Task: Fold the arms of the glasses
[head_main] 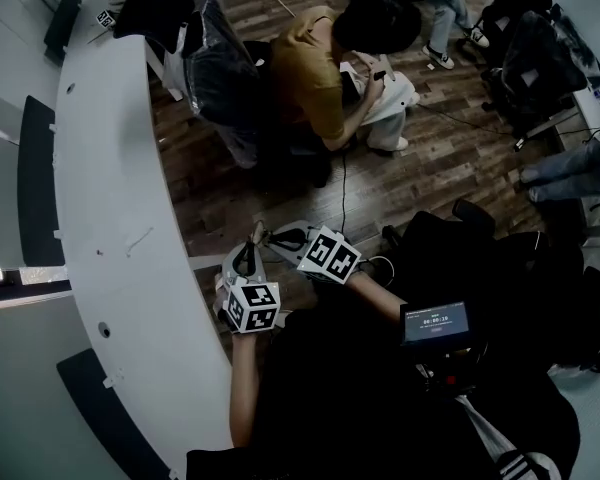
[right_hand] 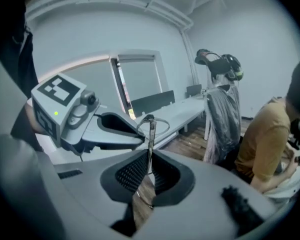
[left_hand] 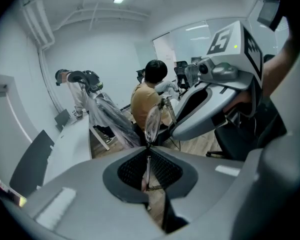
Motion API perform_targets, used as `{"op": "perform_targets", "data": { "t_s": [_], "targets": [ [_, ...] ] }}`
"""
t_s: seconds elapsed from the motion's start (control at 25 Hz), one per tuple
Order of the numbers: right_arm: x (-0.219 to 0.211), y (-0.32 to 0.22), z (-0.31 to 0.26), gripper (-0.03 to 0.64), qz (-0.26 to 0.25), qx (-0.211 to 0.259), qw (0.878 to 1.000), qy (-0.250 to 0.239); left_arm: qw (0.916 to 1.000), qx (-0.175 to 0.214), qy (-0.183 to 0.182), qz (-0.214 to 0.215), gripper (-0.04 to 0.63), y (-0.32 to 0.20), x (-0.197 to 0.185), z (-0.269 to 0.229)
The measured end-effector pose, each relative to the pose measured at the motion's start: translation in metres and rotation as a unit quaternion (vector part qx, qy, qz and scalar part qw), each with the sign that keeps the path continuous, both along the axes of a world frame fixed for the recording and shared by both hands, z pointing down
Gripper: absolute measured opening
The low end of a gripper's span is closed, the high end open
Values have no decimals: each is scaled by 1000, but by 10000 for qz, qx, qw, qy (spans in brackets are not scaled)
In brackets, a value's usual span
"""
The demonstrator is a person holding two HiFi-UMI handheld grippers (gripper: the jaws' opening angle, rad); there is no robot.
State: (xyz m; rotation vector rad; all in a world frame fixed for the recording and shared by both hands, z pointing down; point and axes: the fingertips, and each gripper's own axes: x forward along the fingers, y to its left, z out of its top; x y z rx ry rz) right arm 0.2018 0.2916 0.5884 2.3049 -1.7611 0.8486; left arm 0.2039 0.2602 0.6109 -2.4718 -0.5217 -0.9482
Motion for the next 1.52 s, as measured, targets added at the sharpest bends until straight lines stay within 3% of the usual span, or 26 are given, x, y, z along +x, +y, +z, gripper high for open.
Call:
{"op": "perform_targets", "data": {
  "t_s": [0.12,0.24,0.4,0.48,0.56,0.64,0.72,0.84,0.96,1.04,1.08,1.12,1.2,1.24,1.28,1.36,1.52],
  "targets": [
    [-5,10,11,31,-439,-630,9959,483,9982,524,22,298,32,0,-5,4],
    [-11,14,25,31,-878,-1287,9837,902,9917,1115,28,642,32,-6,-11,9],
    [-19,22,42,31,-1491,-2206,9509,1581,9695,2088,-45,1282,36,-12,-23,15],
    [-23,21,47,31,-1682,-2395,9401,1748,9615,2308,-154,1483,41,-13,-30,19],
    [-27,12,47,39,-1738,-2265,9427,1729,9721,1985,-322,1205,43,-22,-32,25],
    [-31,2,41,52,-1664,-1809,9552,1650,9878,1331,-575,573,32,-36,-31,31],
    [-32,-3,30,54,-1499,-1352,9648,1683,9941,663,-857,-21,29,-46,-31,38],
    [-27,-5,15,54,-1241,-998,9669,1996,9910,-16,-1168,-657,28,-54,-36,46],
    [-25,-8,-1,54,-1103,-655,9628,2379,9811,-569,-1418,-1189,28,-66,-44,56],
    [-20,-5,-19,54,-730,-48,9718,2243,9653,-1345,-1552,-1611,28,-69,-48,58],
    [-15,-2,-28,51,-413,448,9799,1897,9514,-1876,-1606,-1839,28,-69,-49,59],
    [-10,2,-37,22,-68,1018,9853,1370,9325,-2456,-1653,-2067,28,-69,-50,59],
    [-3,6,-47,6,398,1937,9798,307,8875,-3517,-1660,-2470,28,-71,-52,56],
    [-2,6,-48,6,478,2131,9759,18,8686,-3879,-1615,-2628,28,-74,-53,55],
    [-2,5,-46,6,493,2173,9748,-112,8550,-4107,-1557,-2757,28,-77,-54,54],
    [-6,1,-41,6,453,2122,9760,-205,8411,-4310,-1434,-2937,28,-84,-58,50],
    [-18,-16,-34,6,209,2155,9754,-408,8286,-4337,-1189,-3334,28,-110,-76,50]
  ]
}}
